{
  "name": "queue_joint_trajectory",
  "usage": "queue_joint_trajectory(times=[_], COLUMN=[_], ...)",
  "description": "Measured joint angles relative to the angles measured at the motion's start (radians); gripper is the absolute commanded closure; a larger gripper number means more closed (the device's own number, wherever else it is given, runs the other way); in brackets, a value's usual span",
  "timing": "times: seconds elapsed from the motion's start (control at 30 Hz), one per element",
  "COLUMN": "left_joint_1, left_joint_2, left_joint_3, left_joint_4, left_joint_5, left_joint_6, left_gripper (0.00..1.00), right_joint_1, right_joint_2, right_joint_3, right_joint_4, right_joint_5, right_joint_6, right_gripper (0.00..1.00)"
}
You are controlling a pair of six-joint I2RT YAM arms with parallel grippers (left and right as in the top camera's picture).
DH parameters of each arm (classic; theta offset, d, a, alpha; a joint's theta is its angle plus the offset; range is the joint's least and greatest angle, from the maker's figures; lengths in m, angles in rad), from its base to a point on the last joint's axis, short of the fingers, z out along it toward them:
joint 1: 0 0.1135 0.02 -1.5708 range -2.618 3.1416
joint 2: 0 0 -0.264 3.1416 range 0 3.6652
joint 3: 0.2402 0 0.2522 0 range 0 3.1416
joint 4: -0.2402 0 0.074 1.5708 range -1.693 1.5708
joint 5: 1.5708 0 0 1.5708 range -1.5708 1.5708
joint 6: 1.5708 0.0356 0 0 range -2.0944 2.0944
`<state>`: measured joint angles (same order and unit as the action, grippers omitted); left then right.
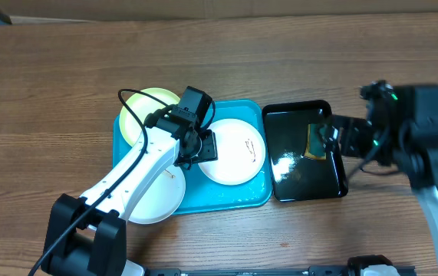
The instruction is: Clean dirty plates on tray and stack at the side
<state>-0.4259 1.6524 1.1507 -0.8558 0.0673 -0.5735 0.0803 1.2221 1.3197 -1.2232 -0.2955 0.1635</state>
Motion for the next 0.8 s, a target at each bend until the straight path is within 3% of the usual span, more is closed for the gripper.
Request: queue_joint_trajectory(times=[0.1, 0.27, 0.57, 0.8], left_joint_1=[0.000, 0.000, 0.000, 0.000], left_joint_2=[0.000, 0.000, 0.005, 0.005], left_joint_3=[0.000, -0.022, -0.142, -0.148], left_joint_4=[0.004, 0.062, 0.174, 0.240], left_joint_5=[-0.031, -0.056, -0.073, -0.084], left_joint_6=[-0.011, -0.031, -0.049, -0.053], left_gripper=[0.39, 0.45, 0.44, 0.46], right_joint_1=[0.000, 0.000, 0.038, 0.084], right_joint_2=[0.109, 0.249, 0.357, 0.359], right_joint_3=[0.004, 0.004, 0.004, -0.010], right_joint_4=[-0.031, -0.039, -0.028, 0.094], right_joint_5=[-0.027, -0.046, 0.107, 0.203], right_joint_6=[-0.004, -0.004, 0.087, 0.136], right_gripper=[0.09, 0.15, 0.16, 0.18])
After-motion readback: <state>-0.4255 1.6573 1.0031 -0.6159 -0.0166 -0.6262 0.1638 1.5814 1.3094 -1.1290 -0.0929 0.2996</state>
